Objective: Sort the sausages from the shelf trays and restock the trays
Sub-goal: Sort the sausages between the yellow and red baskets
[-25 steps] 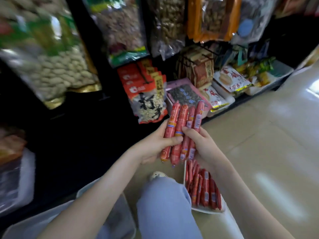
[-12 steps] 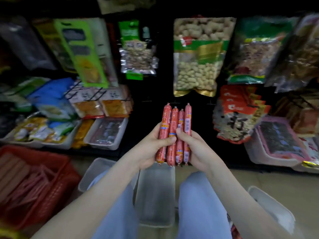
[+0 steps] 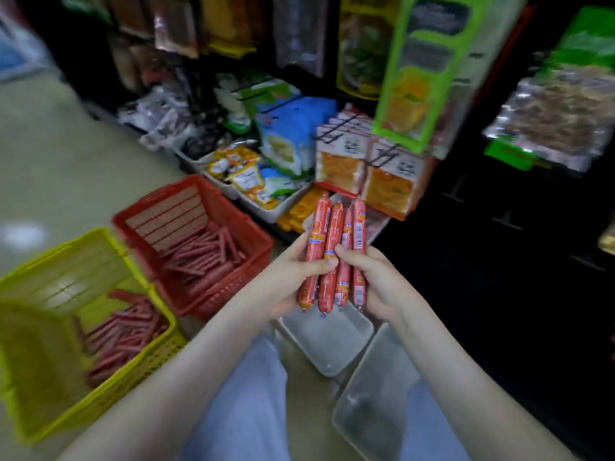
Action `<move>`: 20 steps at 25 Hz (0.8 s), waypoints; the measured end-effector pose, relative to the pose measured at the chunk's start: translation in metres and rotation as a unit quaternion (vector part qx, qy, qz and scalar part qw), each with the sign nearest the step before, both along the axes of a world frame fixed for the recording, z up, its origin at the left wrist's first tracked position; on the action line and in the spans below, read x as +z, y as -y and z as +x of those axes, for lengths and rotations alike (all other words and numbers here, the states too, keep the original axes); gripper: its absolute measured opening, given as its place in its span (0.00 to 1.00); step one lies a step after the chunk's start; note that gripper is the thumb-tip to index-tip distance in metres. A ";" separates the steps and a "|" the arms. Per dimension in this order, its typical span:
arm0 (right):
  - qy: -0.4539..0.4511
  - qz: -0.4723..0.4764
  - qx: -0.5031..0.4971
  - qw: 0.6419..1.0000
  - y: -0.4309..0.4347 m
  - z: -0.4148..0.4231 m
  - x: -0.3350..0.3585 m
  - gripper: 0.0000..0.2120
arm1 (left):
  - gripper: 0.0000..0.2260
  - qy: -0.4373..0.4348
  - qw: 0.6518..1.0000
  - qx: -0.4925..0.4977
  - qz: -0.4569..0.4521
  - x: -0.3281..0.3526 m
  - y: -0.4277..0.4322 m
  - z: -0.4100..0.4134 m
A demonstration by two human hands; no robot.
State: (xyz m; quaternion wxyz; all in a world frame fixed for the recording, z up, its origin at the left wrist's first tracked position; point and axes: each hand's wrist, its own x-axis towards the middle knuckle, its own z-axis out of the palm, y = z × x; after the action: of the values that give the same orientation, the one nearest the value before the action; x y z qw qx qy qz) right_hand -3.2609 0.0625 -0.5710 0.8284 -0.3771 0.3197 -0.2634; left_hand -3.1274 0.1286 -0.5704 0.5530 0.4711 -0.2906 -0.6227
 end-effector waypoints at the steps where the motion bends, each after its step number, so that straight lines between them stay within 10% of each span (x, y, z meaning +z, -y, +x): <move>1: -0.003 -0.006 0.011 1.000 0.003 0.030 -0.004 0.13 | 0.21 0.006 1.000 0.023 0.000 -0.004 -0.003 0.027; 8: -0.035 0.036 0.062 0.997 0.008 0.210 -0.058 0.03 | 0.12 -0.062 0.977 0.191 0.072 -0.063 -0.050 0.194; 14: -0.047 0.117 0.198 0.972 -0.017 0.304 -0.103 0.16 | 0.18 -0.145 0.952 0.249 0.102 -0.117 -0.097 0.257; 20: -0.146 -0.037 0.338 0.929 -0.047 0.355 -0.171 0.13 | 0.13 -0.128 0.899 0.393 0.141 -0.155 -0.151 0.303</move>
State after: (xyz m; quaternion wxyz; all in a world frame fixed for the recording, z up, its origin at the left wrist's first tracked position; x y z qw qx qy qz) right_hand -2.9061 0.1099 -0.7421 0.7983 -0.5270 0.2806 0.0787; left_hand -2.8243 0.2799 -0.7251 0.7134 0.5361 0.0825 -0.4438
